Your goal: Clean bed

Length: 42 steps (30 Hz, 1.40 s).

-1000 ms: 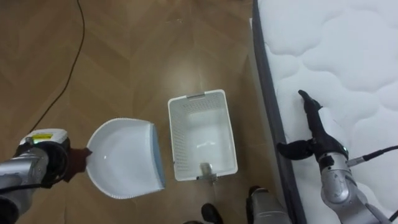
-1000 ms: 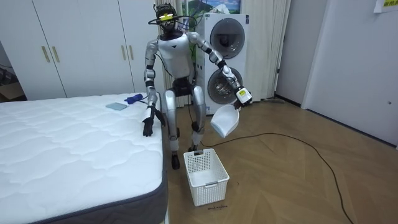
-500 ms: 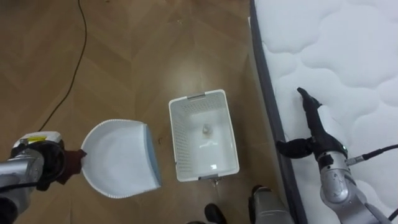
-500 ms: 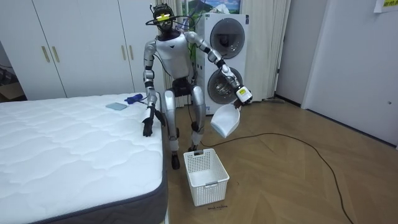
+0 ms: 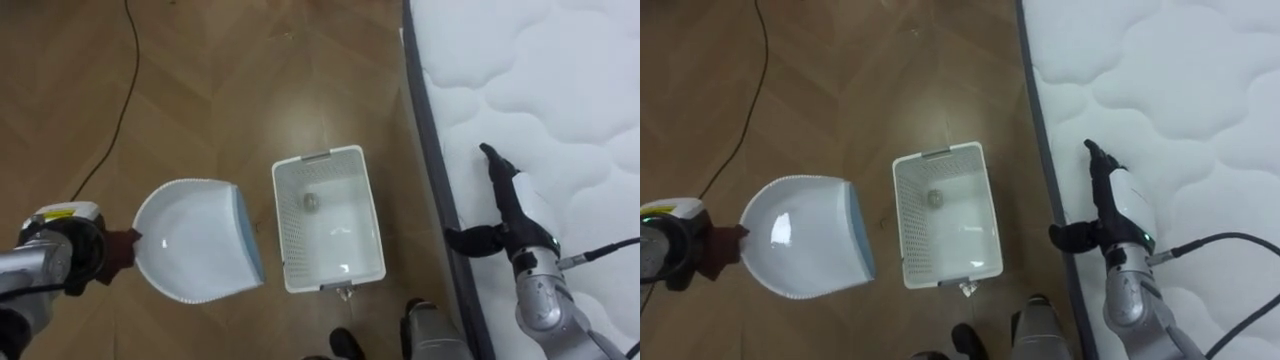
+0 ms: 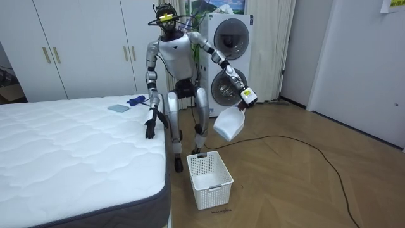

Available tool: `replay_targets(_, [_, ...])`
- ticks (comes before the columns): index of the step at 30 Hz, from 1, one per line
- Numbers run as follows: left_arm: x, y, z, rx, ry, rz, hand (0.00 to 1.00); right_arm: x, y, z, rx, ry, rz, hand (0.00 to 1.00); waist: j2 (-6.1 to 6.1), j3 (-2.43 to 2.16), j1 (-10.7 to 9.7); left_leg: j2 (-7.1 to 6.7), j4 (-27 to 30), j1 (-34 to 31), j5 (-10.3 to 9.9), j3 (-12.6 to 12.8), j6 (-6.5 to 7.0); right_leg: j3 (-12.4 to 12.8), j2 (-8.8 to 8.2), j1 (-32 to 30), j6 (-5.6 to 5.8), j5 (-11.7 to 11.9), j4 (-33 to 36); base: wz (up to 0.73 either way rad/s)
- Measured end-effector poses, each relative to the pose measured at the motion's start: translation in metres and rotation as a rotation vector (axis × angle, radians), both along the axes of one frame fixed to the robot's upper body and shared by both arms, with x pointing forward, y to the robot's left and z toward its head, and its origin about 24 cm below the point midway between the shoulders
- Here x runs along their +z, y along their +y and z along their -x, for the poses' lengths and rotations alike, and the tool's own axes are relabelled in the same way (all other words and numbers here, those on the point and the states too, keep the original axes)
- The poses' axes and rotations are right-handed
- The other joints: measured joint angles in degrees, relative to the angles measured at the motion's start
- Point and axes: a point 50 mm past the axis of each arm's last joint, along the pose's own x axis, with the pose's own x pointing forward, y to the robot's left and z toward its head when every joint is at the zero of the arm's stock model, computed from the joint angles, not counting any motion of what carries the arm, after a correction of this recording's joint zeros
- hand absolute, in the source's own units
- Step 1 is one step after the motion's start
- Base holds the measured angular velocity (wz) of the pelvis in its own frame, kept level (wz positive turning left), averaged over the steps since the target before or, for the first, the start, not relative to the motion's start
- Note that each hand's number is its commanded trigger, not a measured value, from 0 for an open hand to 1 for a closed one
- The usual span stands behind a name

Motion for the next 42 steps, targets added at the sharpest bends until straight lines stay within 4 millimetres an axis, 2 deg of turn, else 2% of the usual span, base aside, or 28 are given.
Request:
replay_targets(1, [0.0,-0.001,0.0,0.001,-0.012,0.016,1.0,-0.001,-0.001,0.001,-0.004,0.004,-0.005,0.0,-0.28,0.05,0.3,-0.06,0.0,0.4,0.0,-0.5,-0.05,0.0,0.11,0.4,-0.02,0.0,-0.1,-0.36])
replay_targets(4, [0.005,-0.006,0.002,0.003,-0.11,0.111,1.0,-0.008,-0.003,0.012,-0.019,0.036,-0.036,0.0,-2.39,-0.06,3.0,-1.08,0.0,2.2,-0.9,-5.5,-1.51,3.2,2.21,1.6,0.08,0.2,-0.6,-0.57])
replay_targets(6, [0.002,-0.012,0.016,-0.019,-0.162,0.181,1.0,-0.013,-0.006,0.019,-0.046,0.068,-0.078,0.0,-3.41,-0.53,4.9,-0.94,0.0,4.1,-1.3,-10.0,-2.1,4.8,4.26,4.1,-0.16,1.7,-3.7,-0.78])
replay_targets(7, [0.002,-0.013,0.019,-0.026,-0.169,0.193,1.0,-0.015,-0.008,0.022,-0.06,0.076,-0.093,0.0,-3.51,-0.59,4.9,-0.85,-0.1,4.7,-1.3,-10.7,-2.16,5.0,4.67,5.0,-0.14,2.1,-4.5,-0.5])
replay_targets(9, [0.007,-0.019,0.025,-0.054,-0.217,0.23,1.0,-0.021,-0.017,0.034,-0.127,0.103,-0.131,0.0,-4.64,-1.23,5.6,-0.48,-1.6,7.0,-1.4,-10.8,-2.35,6.4,6.06,7.0,0.22,3.3,-7.0,-0.44])
replay_targets(14, [0.012,-0.042,0.032,-0.082,-0.313,0.355,1.0,-0.026,-0.026,0.053,-0.19,0.129,-0.158,0.0,-5.79,-1.84,5.8,-0.22,-6.4,14.4,-1.6,-9.5,-2.57,9.6,7.87,13.0,1.21,5.2,-11.8,-0.47])
replay_targets(15, [0.012,-0.049,0.034,-0.101,-0.322,0.38,1.0,-0.028,-0.026,0.058,-0.195,0.135,-0.164,0.0,-6.29,-2.06,5.7,-0.23,-7.8,16.3,-1.6,-8.3,-2.56,10.3,8.13,13.9,1.5,5.5,-12.6,-0.66])
replay_targets(16, [0.012,-0.056,0.036,-0.112,-0.331,0.41,1.0,-0.028,-0.025,0.061,-0.203,0.137,-0.173,0.0,-6.83,-2.11,5.8,-0.14,-8.9,18.2,-1.6,-7.3,-2.54,11.8,8.79,14.9,1.75,6.2,-13.5,-0.68])
replay_targets(19, [0.004,-0.063,0.046,-0.101,-0.33,0.455,1.0,-0.029,-0.022,0.065,-0.202,0.14,-0.182,0.0,-8.14,-2.17,6.2,-0.06,-9.8,21.6,-1.6,-5.7,-2.5,12.6,9.41,16.8,1.79,7.9,-15.2,-1.04])
replay_targets(20, [-0.003,-0.063,0.054,-0.074,-0.324,0.466,1.0,-0.028,-0.022,0.064,-0.198,0.136,-0.184,0.0,-8.99,-2.24,6.9,-0.05,-10.9,23.9,-1.6,-3.7,-2.48,12.0,9.7,17.3,1.45,8.7,-15.4,-1.68])
replay_targets(21, [-0.007,-0.063,0.06,-0.056,-0.311,0.474,1.0,-0.028,-0.023,0.064,-0.202,0.136,-0.182,0.0,-9.34,-2.16,7.5,0.29,-11.5,25.8,-2.2,-2.2,-1.71,8.9,9.6,17.9,0.58,10.2,-16.3,-1.76])
replay_targets(22, [-0.008,-0.063,0.061,-0.054,-0.308,0.475,1.0,-0.028,-0.024,0.064,-0.204,0.136,-0.18,0.0,-9.54,-2.09,7.7,0.47,-11.5,26.5,-2.5,-1.7,-1.58,6.6,9.47,18.1,-0.02,11.0,-16.8,-1.66])
replay_targets(24, [-0.007,-0.061,0.06,-0.024,-0.348,0.497,1.0,-0.028,-0.023,0.062,-0.201,0.134,-0.176,0.0,-10.6,-2.15,7.9,0.87,-12.2,28.0,-2.8,1.2,-1.5,-0.5,8.96,18.5,-2.45,15.4,-20.3,-1.59])
replay_targets(25, [-0.005,-0.059,0.06,-0.009,-0.368,0.507,1.0,-0.028,-0.022,0.062,-0.202,0.133,-0.178,0.0,-10.83,-2.17,7.9,1.32,-13.0,28.1,-2.8,2.5,-1.48,-2.1,9.24,18.7,-3.11,17.0,-22.2,-1.64])
replay_targets(26, [-0.001,-0.055,0.058,0.019,-0.412,0.52,1.0,-0.027,-0.021,0.058,-0.203,0.127,-0.182,0.0,-10.82,-2.09,8.0,2.49,-14.5,28.1,-3.1,7.1,-1.29,-5.9,9.62,18.7,-2.91,19.1,-24.4,-1.4])
replay_targets(27, [0.001,-0.056,0.055,0.029,-0.436,0.531,1.0,-0.029,-0.022,0.061,-0.225,0.144,-0.181,0.0,-10.79,-2.01,7.5,3.46,-15.0,28.5,-3.2,12.1,-1.44,-11.2,8.16,18.2,-1.1,14.9,-18.9,-1.25])
replay_targets(28, [0.001,-0.059,0.053,0.026,-0.446,0.54,1.0,-0.031,-0.023,0.064,-0.235,0.156,-0.178,0.0,-10.6,-1.99,7.6,3.96,-15.3,28.7,-3.1,14.0,-1.54,-13.4,6.98,18.5,-0.61,12.3,-15.0,-1.06])
replay_targets(29, [0.001,-0.062,0.053,0.032,-0.464,0.56,1.0,-0.032,-0.023,0.064,-0.241,0.164,-0.176,0.0,-10.49,-1.93,7.9,4.46,-16.0,29.5,-2.8,18.3,-1.96,-16.1,3.99,19.8,-0.7,8.4,-8.8,-1.12])
replay_targets(30, [-0.001,-0.064,0.053,0.054,-0.47,0.593,1.0,-0.031,-0.022,0.063,-0.237,0.155,-0.179,0.0,-10.79,-2.05,8.4,4.44,-15.9,30.2,-2.8,22.7,-1.95,-17.6,0.15,21.8,0.08,5.1,-4.8,-1.18])
replay_targets(32, [-0.004,-0.066,0.054,0.076,-0.469,0.621,1.0,-0.031,-0.018,0.062,-0.235,0.139,-0.192,0.0,-11.39,-2.08,9.6,4.49,-14.6,30.6,-2.8,27.2,-1.93,-19.1,-3.48,25.0,1.44,3.5,-5.0,-1.29])
replay_targets(33, [-0.005,-0.066,0.055,0.081,-0.466,0.622,1.0,-0.032,-0.015,0.06,-0.227,0.137,-0.203,0.0,-11.7,-1.76,10.5,4.92,-12.9,30.7,-2.9,26.9,-1.84,-19.5,-2.36,25.8,1.26,3.8,-9.4,-1.42])
replay_targets(34, [-0.006,-0.066,0.056,0.084,-0.463,0.624,1.0,-0.032,-0.014,0.06,-0.226,0.137,-0.205,0.0,-11.73,-1.75,11.1,5.07,-12.1,30.6,-2.9,25.4,-1.84,-19.1,-1.41,26.5,1.01,4.3,-11.7,-1.61])
replay_targets(35, [-0.008,-0.064,0.059,0.093,-0.461,0.621,1.0,-0.031,-0.011,0.056,-0.218,0.128,-0.212,0.0,-11.94,-1.74,12.5,6.05,-9.5,29.0,-2.9,21.2,-1.82,-16.6,0.56,28.5,1.0,5.1,-16.9,-1.53])
replay_targets(36, [-0.011,-0.064,0.06,0.114,-0.463,0.626,1.0,-0.029,-0.01,0.052,-0.211,0.12,-0.211,0.0,-11.15,-1.8,12.8,6.99,-8.6,28.6,-3.0,19.0,-1.99,-15.6,2.36,29.2,0.92,6.6,-19.8,-1.3])
replay_targets(37, [-0.012,-0.065,0.06,0.117,-0.463,0.628,1.0,-0.03,-0.01,0.053,-0.211,0.121,-0.213,0.0,-11.02,-1.86,12.4,7.17,-9.1,29.0,-2.9,19.3,-2.07,-16.1,2.88,29.2,0.71,7.0,-20.2,-0.76])
replay_targets(39, [-0.014,-0.071,0.06,0.124,-0.469,0.651,1.0,-0.034,-0.005,0.057,-0.212,0.14,-0.235,0.0,-11.61,-1.89,11.2,8.25,-9.3,30.6,-3.4,25.4,-2.93,-17.5,2.33,28.7,-0.12,5.7,-17.9,-0.36])
replay_targets(41, [-0.017,-0.075,0.062,0.136,-0.463,0.679,1.0,-0.034,-0.003,0.055,-0.207,0.137,-0.244,0.0,-12.1,-1.95,9.8,9.02,-7.4,31.0,-3.7,27.9,-3.38,-18.1,1.7,27.7,-0.72,4.8,-16.1,-0.2])
replay_targets(42, [-0.019,-0.078,0.062,0.145,-0.461,0.697,1.0,-0.032,-0.002,0.052,-0.202,0.129,-0.248,0.0,-11.99,-1.94,9.3,9.64,-6.6,31.0,-4.1,27.6,-3.98,-18.0,2.11,26.9,-1.53,4.7,-16.0,-0.32])
